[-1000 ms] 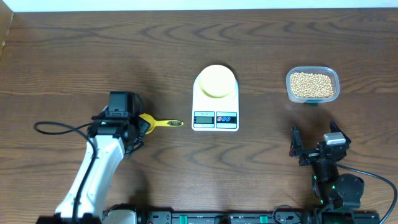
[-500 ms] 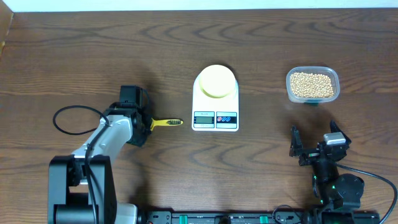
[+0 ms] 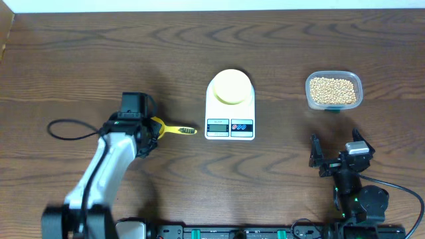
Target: Scoop item into bowl and weigh 50g on scale
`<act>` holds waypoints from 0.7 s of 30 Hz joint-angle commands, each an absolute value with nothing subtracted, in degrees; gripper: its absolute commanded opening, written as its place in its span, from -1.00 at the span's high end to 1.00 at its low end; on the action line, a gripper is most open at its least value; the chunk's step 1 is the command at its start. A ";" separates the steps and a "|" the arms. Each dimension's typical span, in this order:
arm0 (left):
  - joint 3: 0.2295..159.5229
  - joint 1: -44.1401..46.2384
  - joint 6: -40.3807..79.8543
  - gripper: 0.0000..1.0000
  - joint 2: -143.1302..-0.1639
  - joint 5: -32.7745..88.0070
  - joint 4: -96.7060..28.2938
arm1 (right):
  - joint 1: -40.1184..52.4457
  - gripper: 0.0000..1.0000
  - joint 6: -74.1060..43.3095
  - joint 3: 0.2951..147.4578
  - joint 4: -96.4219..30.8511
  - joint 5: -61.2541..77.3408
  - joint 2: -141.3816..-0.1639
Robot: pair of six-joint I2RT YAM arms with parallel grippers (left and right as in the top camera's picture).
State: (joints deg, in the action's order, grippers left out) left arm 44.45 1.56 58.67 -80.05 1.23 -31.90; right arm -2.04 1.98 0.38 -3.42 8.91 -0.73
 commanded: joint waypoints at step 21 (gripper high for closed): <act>44.71 1.32 44.77 0.85 -47.57 14.57 -57.25 | -2.00 -0.99 2.66 0.34 -3.68 8.27 -0.56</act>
